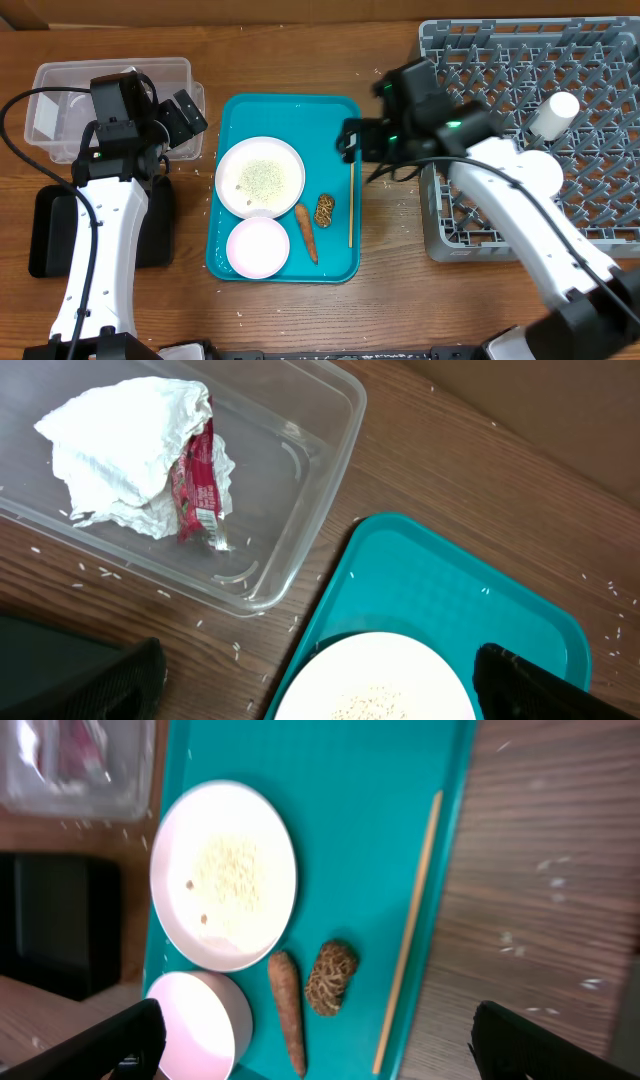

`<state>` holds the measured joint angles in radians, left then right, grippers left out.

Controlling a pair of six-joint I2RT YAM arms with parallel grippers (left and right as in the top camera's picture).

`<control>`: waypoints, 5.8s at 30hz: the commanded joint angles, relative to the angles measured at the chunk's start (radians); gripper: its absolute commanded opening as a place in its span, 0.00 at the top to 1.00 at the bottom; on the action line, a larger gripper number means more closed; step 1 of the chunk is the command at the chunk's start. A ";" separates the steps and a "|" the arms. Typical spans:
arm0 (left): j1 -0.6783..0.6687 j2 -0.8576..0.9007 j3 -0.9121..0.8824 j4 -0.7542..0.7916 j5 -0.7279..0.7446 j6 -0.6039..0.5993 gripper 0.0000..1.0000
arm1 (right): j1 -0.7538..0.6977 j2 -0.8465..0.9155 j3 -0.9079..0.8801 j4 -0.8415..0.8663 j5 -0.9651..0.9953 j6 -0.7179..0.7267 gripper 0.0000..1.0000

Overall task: Sort waste into correct bins and load items into the dishwasher
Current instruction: 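Reach the right gripper to the wooden stick at the tray's right edge, then carry the wooden stick to the rack and stand it upright, then release the stick and raise the right gripper out of the rack, then move the left gripper over the large white plate on the tray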

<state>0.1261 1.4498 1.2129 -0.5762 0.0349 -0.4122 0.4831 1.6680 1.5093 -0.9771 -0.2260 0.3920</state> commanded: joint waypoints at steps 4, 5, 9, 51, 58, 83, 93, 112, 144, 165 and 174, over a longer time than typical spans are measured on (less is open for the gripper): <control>-0.003 0.003 0.019 0.000 0.010 -0.007 0.00 | 0.073 0.163 -0.018 0.040 0.007 0.063 0.02; -0.003 0.003 0.019 0.000 0.010 -0.007 0.00 | 0.080 0.179 -0.018 0.042 0.007 0.066 0.05; -0.003 0.003 0.019 0.000 0.010 -0.007 0.00 | 0.117 0.255 -0.018 0.054 0.019 0.155 0.14; -0.003 0.003 0.019 0.000 0.010 -0.007 0.00 | 0.150 0.407 -0.021 0.224 0.394 0.180 0.50; -0.003 0.003 0.019 0.000 0.010 -0.007 0.00 | 0.150 0.422 -0.024 0.225 0.391 0.180 0.51; -0.003 0.003 0.019 0.000 0.010 -0.007 0.00 | 0.151 0.488 -0.024 0.220 0.378 0.185 0.69; -0.004 0.003 0.019 0.000 0.010 -0.007 0.00 | 0.150 0.488 -0.024 0.205 0.374 0.215 0.96; -0.004 0.003 0.019 0.000 0.010 -0.007 0.00 | -0.273 0.081 0.214 0.053 0.276 -0.114 0.96; -0.004 0.003 0.019 0.000 0.010 -0.007 0.00 | -0.443 -0.042 0.214 0.031 0.098 0.014 0.02; -0.004 0.003 0.019 0.001 0.010 -0.008 0.00 | -0.896 -0.179 0.212 -0.188 0.375 0.017 0.00; -0.010 0.007 0.016 -0.110 0.542 -0.247 0.00 | -0.896 -0.179 0.212 -0.188 0.375 0.017 0.00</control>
<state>0.1261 1.4498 1.2152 -0.6430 0.2131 -0.5262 -0.4118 1.4937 1.7145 -1.1690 0.1383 0.4141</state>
